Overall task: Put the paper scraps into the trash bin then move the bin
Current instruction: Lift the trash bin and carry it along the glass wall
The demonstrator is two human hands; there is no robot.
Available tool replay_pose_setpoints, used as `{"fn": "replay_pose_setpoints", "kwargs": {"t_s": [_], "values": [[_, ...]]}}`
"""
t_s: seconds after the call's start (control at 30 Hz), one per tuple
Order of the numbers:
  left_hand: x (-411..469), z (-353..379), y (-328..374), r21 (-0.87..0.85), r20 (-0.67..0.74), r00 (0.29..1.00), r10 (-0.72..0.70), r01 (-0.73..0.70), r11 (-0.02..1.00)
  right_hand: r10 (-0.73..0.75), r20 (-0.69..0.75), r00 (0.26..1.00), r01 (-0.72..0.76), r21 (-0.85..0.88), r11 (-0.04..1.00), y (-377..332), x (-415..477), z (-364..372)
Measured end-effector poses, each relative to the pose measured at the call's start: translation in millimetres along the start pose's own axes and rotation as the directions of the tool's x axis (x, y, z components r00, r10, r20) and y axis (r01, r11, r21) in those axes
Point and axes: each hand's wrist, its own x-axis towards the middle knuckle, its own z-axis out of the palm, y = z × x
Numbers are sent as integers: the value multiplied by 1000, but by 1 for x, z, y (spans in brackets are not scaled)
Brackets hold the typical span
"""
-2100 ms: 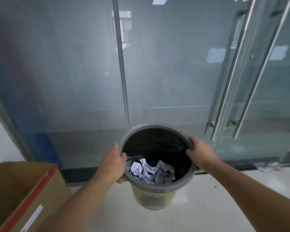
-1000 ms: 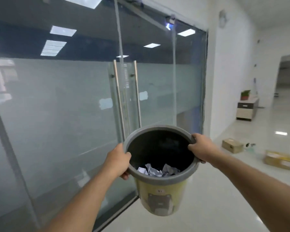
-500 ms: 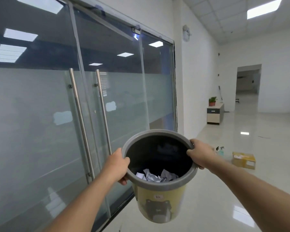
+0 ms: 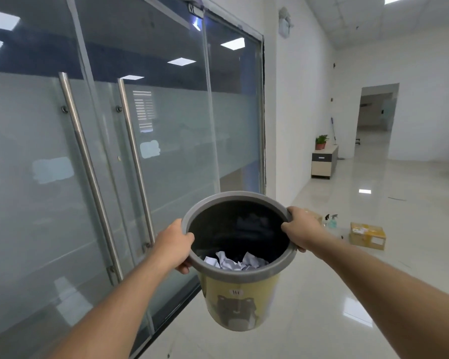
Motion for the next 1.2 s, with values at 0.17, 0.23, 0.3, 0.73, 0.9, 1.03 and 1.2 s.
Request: {"fn": "replay_pose_setpoints", "kwargs": {"t_s": [0.17,0.23,0.3,0.73,0.9,1.03,1.2], "values": [[79,19,-7,-32,32,999,19,-18,999,33,1,999,-33,-36,999,-4,62,16],[112,23,-7,-27,45,999,29,-27,999,48,-20,999,-49,-59,997,-7,88,22],[143,30,-7,-27,60,997,39,-38,999,55,-47,997,-58,-67,996,-7,112,28],[278,116,13,-39,90,996,4,-1,999,74,-24,997,-76,-97,992,44,268,42],[320,144,33,-30,74,997,-36,38,999,38,-27,999,-42,-153,987,59,331,32],[343,166,37,-21,51,998,-45,46,999,25,-37,999,-33,-234,972,70,368,37],[369,181,29,0,71,995,-71,71,997,12,23,1000,-9,-112,994,84,402,55]]}}
